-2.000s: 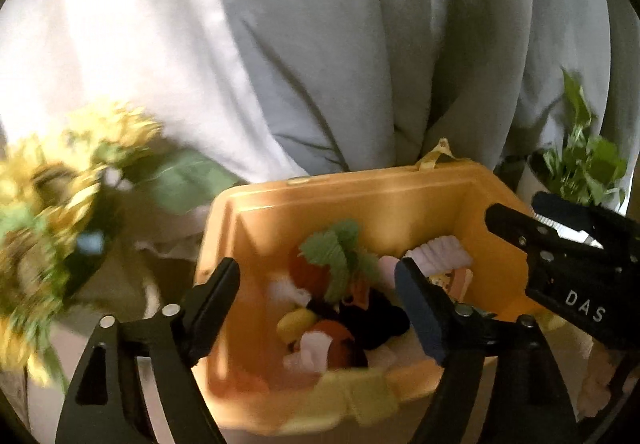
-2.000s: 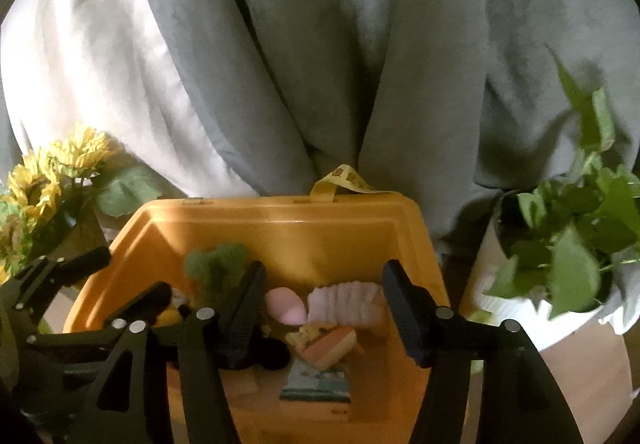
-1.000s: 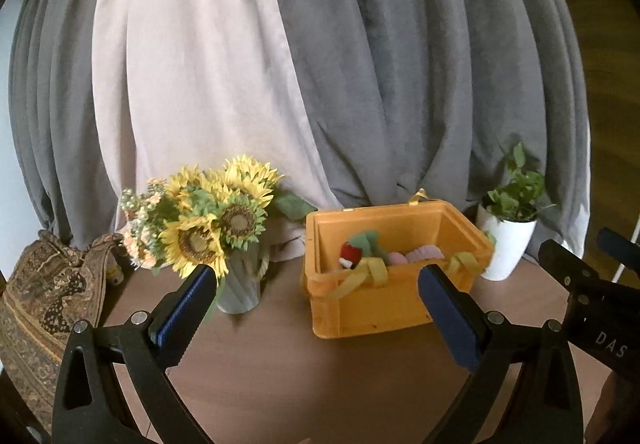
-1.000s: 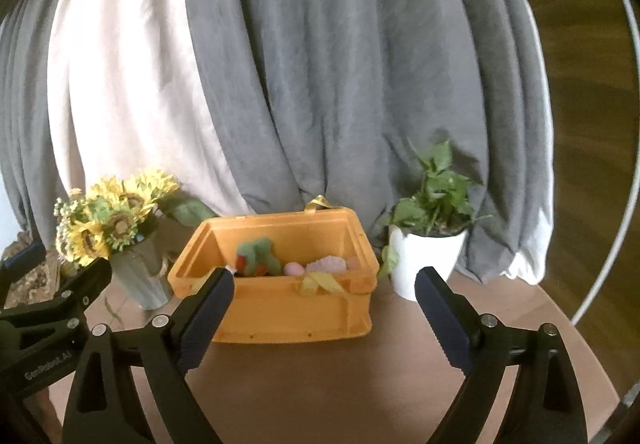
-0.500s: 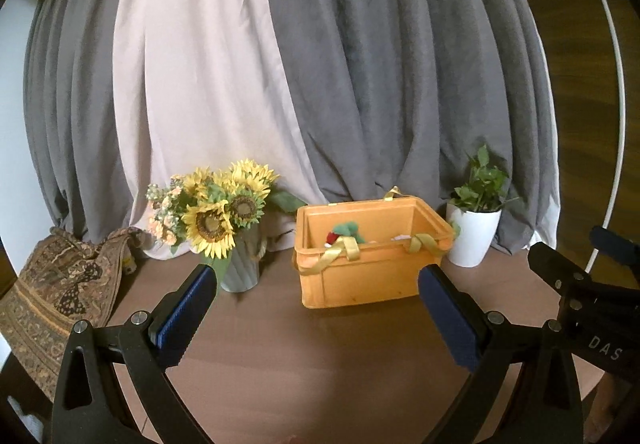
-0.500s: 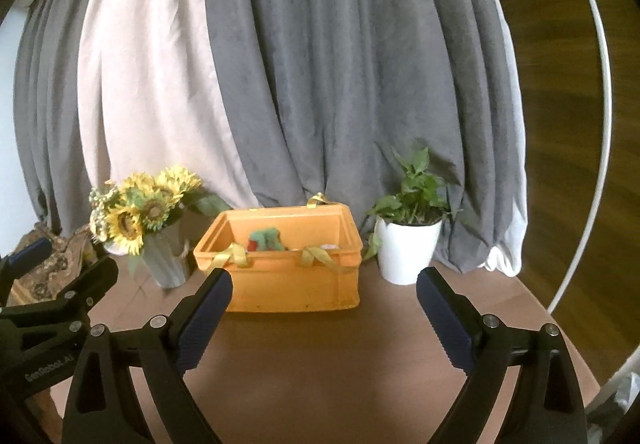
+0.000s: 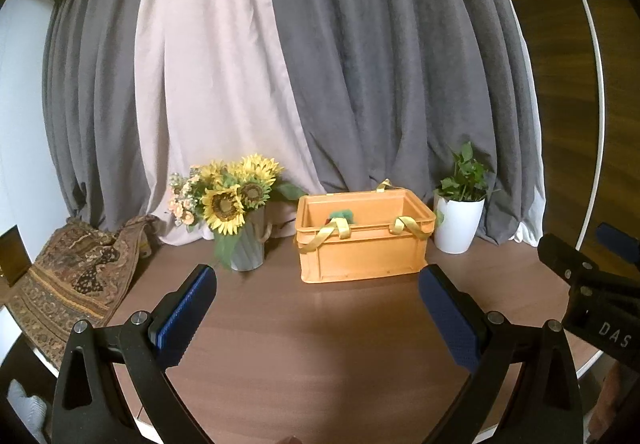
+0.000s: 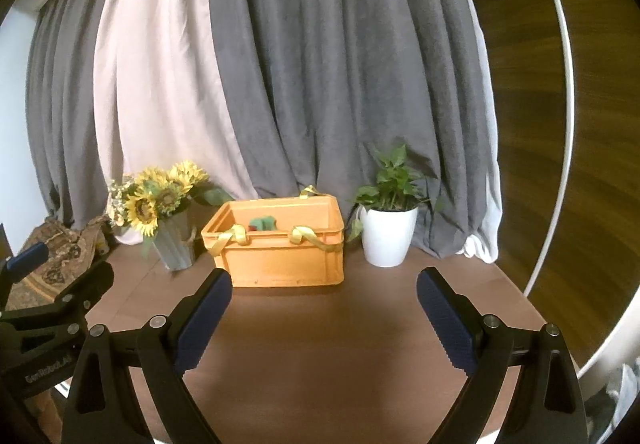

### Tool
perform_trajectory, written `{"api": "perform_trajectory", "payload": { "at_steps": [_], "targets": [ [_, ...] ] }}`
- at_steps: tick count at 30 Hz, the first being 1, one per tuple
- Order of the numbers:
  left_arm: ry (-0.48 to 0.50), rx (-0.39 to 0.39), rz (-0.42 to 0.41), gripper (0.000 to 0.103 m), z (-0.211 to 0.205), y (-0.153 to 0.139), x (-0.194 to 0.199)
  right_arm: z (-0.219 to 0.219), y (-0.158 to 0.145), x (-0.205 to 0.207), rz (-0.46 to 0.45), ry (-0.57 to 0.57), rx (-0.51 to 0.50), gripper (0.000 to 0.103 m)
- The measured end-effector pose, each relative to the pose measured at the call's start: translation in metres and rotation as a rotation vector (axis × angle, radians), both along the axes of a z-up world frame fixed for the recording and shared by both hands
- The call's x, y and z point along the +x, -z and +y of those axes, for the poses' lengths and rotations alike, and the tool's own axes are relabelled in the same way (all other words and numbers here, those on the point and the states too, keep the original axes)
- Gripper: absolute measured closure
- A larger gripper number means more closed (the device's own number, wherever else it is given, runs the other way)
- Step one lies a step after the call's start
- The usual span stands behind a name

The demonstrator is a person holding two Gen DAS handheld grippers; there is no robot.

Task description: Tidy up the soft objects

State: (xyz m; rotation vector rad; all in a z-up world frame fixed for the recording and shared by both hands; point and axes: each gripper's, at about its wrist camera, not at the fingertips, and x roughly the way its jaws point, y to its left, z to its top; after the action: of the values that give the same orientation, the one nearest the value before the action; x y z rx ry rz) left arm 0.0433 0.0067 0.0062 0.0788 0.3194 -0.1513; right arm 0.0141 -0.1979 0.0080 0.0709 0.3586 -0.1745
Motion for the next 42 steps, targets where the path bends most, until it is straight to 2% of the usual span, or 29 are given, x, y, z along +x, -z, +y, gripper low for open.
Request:
{"api": "perform_trajectory", "payload": {
  "at_steps": [17,42],
  "targets": [
    [-0.014,0.0,-0.004,0.0,-0.001,0.001,-0.046,-0.003,-0.001,-0.044,-0.01,-0.015,-0.01,0.008],
    [-0.003,-0.003,-0.008,0.0,-0.005,-0.001,-0.053,-0.004,-0.003,-0.055,-0.022,-0.008,-0.017,0.008]
  ]
}}
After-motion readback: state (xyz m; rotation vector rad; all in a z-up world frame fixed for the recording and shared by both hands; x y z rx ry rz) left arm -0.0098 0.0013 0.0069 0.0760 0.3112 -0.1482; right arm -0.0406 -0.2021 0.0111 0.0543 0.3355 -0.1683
